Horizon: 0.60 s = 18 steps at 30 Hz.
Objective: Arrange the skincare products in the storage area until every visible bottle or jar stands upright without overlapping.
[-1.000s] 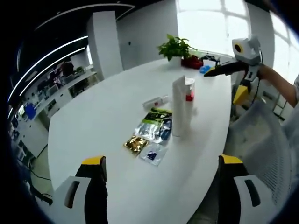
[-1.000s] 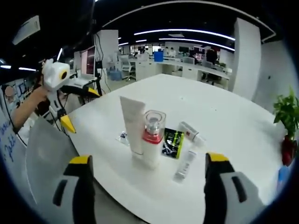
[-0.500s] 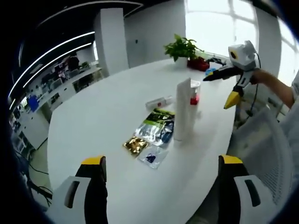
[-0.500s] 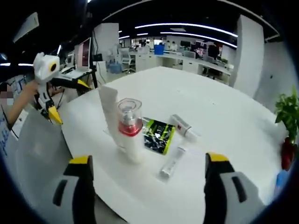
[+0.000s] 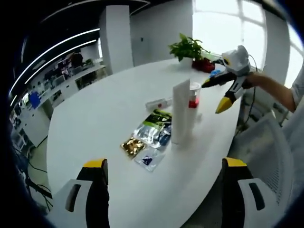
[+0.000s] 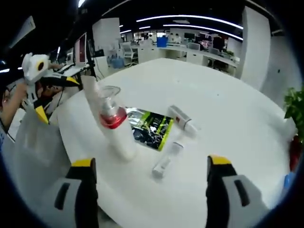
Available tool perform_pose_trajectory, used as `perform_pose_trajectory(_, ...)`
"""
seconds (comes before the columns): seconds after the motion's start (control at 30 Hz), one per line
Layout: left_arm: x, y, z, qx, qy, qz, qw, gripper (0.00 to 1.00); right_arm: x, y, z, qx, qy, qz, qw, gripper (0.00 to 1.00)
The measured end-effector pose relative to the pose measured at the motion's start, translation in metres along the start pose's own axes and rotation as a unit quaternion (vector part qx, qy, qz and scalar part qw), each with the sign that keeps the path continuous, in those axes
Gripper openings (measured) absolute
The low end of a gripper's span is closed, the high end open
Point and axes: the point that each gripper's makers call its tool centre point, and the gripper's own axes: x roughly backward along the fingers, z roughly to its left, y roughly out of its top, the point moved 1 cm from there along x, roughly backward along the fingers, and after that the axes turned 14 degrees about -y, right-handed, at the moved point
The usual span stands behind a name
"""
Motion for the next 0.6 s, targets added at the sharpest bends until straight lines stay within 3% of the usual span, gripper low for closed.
perform_pose_trajectory(0.23, -0.001, 0.001, 0.002, 0.000, -0.010, -0.006, 0.9999, 0.97, -0.008, -0.006, -0.005, -0.007, -0.008, 0.020, 0.9997, 0.90)
perform_pose_trajectory(0.6, 0.000, 0.001, 0.009, 0.009, -0.006, -0.020, 0.9998, 0.97, -0.024, -0.012, -0.008, 0.025, -0.003, 0.065, 0.9976, 0.81)
